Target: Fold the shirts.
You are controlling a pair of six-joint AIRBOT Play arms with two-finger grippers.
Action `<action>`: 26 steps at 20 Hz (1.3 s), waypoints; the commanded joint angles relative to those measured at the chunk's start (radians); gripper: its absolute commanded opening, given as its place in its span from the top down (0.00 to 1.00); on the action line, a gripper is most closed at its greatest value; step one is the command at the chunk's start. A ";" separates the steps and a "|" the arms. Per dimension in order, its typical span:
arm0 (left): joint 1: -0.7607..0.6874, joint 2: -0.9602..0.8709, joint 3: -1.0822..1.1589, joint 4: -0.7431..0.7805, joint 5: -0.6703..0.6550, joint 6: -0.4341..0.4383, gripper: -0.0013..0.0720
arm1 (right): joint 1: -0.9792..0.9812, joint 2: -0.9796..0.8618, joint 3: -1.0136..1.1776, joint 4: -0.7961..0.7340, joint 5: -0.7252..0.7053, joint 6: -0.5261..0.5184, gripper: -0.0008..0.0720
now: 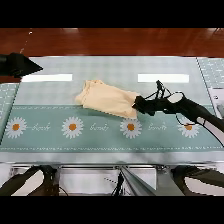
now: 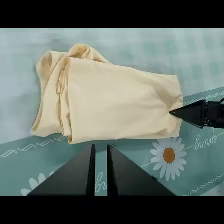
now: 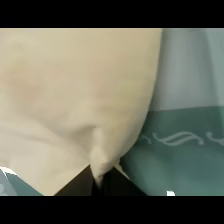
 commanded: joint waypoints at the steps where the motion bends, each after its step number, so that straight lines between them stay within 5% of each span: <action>1: 0.000 0.000 0.000 0.006 -0.002 -0.001 0.80 | 0.002 0.032 0.036 0.045 -0.021 -0.050 0.95; 4: 0.000 -0.012 -0.001 0.006 0.006 0.003 0.80 | -0.127 0.174 0.121 -0.159 0.115 -0.031 0.96; 8: -0.001 -0.058 -0.032 0.005 0.082 0.007 0.80 | -0.402 0.396 0.250 -0.481 0.409 0.164 0.96; 13: -0.020 -0.153 -0.084 0.005 0.123 0.066 0.80 | -0.819 0.586 0.278 -0.761 0.800 0.169 0.96; 17: -0.071 -0.220 -0.094 0.004 0.123 0.131 0.80 | -1.081 0.676 0.278 -1.068 0.949 0.203 0.96; 26: -0.113 -0.246 -0.093 0.005 0.146 0.206 0.80 | -1.361 0.713 0.278 -1.279 1.189 0.138 0.95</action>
